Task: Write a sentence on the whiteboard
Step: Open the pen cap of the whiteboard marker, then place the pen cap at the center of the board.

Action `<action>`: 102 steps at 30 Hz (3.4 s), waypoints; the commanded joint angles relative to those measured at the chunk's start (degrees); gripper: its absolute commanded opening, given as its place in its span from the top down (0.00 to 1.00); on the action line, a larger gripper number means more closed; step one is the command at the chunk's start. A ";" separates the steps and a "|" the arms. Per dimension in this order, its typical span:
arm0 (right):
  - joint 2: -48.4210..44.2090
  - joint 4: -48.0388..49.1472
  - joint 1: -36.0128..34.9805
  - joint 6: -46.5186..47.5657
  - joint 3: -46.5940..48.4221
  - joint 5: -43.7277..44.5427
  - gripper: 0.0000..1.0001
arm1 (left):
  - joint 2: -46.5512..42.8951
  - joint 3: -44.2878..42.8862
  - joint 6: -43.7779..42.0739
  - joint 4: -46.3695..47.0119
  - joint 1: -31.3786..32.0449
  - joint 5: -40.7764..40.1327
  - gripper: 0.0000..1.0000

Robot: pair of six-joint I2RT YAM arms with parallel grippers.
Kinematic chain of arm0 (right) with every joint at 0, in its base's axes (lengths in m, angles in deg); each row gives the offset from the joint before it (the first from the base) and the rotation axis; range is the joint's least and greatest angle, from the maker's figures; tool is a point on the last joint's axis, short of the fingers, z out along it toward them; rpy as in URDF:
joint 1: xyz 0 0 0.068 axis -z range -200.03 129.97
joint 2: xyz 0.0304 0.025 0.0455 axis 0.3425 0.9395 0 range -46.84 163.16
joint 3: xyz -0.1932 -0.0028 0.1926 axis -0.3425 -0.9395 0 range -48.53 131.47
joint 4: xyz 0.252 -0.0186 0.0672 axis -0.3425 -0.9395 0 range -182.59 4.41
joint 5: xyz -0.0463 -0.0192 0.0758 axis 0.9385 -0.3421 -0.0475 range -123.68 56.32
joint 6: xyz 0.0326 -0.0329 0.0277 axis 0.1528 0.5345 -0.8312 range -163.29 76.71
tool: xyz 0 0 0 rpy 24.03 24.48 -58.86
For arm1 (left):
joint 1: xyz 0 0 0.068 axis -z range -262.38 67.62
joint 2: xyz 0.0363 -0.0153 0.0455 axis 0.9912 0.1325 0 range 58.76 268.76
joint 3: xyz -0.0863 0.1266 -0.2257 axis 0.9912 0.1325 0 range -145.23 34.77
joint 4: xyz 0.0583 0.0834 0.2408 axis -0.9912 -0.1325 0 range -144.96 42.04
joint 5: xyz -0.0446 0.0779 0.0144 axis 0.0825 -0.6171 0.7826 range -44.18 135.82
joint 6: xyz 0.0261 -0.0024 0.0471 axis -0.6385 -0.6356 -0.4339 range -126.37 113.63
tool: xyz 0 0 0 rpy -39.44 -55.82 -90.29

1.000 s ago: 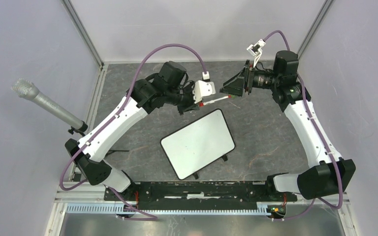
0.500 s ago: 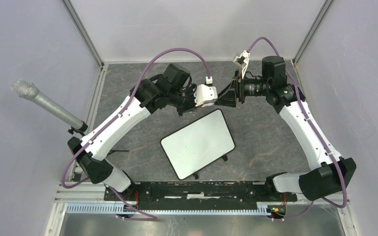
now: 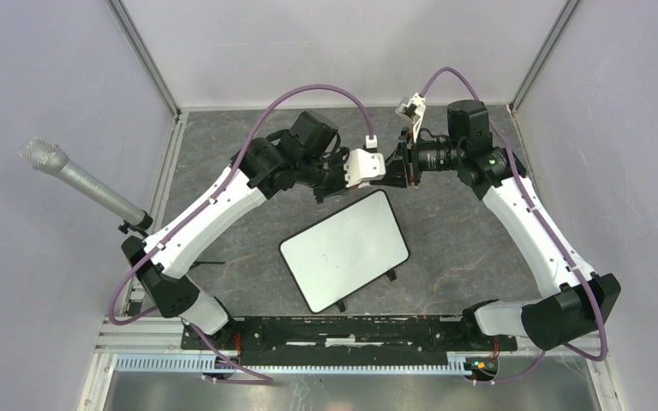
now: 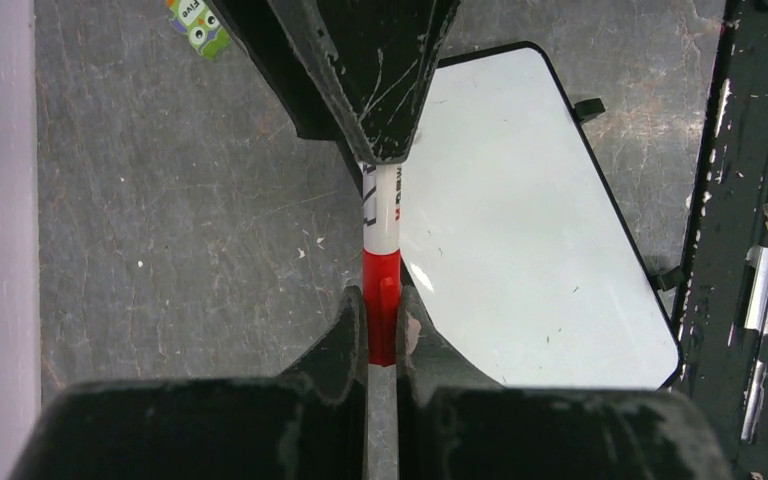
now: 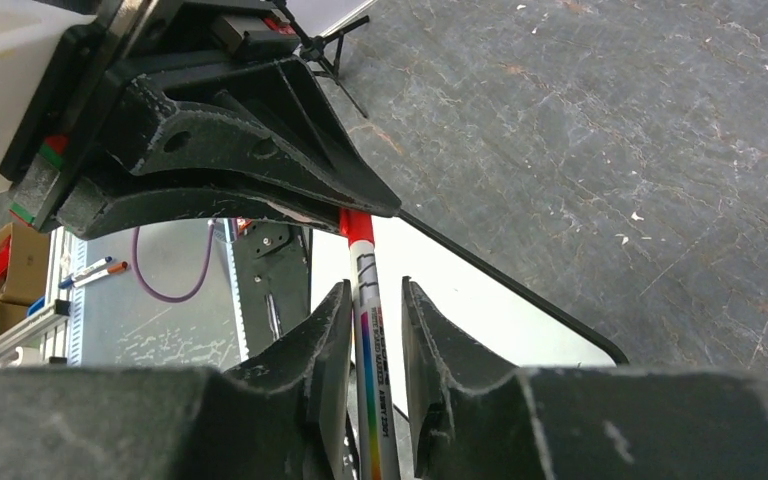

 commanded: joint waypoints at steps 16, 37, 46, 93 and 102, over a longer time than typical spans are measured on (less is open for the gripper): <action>-1.35 -1.55 -0.98 3.21 1.31 0.75 0.71 | 0.21 -1.91 -1.77 0.29 0.68 -2.38 0.97; 1.57 -8.90 3.27 9.89 8.79 1.90 1.00 | -2.33 3.21 -1.82 -0.83 -1.66 -1.54 0.98; 4.65 -17.51 10.80 16.20 16.82 -0.51 1.00 | -4.14 6.59 -2.49 -2.85 -3.55 -2.47 0.98; -4.44 -9.37 12.97 22.04 -4.27 1.05 1.00 | 26.89 18.52 33.23 19.86 -38.87 -22.87 0.79; -4.62 -10.63 9.33 25.67 -5.63 4.45 1.00 | 26.47 18.94 31.45 17.04 -38.92 -19.45 0.64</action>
